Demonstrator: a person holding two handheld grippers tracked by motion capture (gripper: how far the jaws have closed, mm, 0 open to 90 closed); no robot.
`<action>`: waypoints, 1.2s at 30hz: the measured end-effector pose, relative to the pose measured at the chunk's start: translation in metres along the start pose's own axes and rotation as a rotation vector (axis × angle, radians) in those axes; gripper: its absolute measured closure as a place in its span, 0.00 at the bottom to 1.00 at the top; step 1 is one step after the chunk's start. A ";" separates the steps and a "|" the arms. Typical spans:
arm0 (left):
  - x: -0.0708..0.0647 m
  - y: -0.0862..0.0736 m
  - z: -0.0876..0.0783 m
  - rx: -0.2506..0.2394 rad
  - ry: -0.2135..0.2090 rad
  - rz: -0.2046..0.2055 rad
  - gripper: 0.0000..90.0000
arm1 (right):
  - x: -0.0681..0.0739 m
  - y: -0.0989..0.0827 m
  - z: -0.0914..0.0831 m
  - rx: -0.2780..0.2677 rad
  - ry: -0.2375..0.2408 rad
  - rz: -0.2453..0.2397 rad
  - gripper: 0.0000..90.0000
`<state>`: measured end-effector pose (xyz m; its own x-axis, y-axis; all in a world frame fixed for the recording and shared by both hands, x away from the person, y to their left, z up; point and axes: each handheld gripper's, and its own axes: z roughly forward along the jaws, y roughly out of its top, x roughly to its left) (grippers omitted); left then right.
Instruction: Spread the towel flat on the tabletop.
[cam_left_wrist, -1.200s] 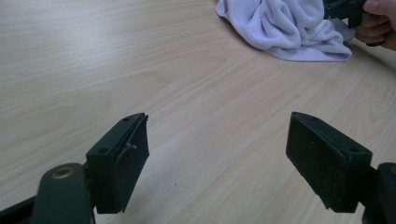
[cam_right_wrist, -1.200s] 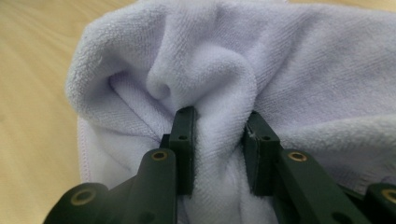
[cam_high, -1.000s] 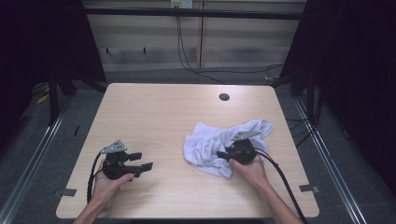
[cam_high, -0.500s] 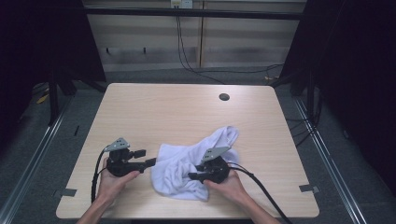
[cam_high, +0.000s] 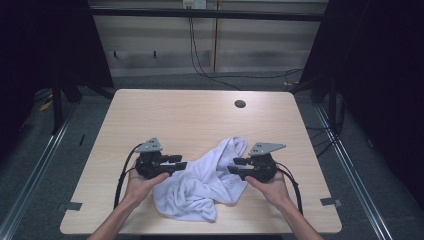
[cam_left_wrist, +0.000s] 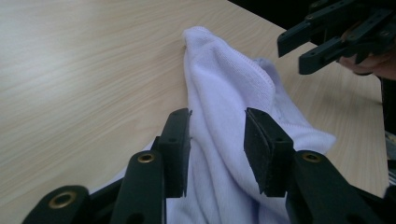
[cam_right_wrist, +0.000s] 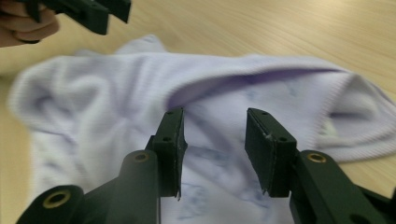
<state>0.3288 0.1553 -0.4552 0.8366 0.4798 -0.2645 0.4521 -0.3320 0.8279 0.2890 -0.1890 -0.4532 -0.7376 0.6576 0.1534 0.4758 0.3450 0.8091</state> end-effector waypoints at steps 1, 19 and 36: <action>0.002 0.002 0.010 0.024 -0.001 0.000 0.65 | -0.005 -0.002 0.002 -0.003 -0.007 0.007 0.63; 0.005 -0.013 0.055 0.165 -0.047 -0.067 0.75 | 0.000 -0.019 0.064 0.132 -0.021 -0.049 0.67; 0.009 0.006 0.003 -0.126 -0.114 -0.145 0.84 | -0.023 -0.002 0.018 0.053 -0.087 0.079 0.92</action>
<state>0.3403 0.1553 -0.4538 0.7985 0.4180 -0.4333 0.5338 -0.1586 0.8306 0.3136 -0.1925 -0.4685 -0.6539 0.7387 0.1637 0.5569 0.3234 0.7651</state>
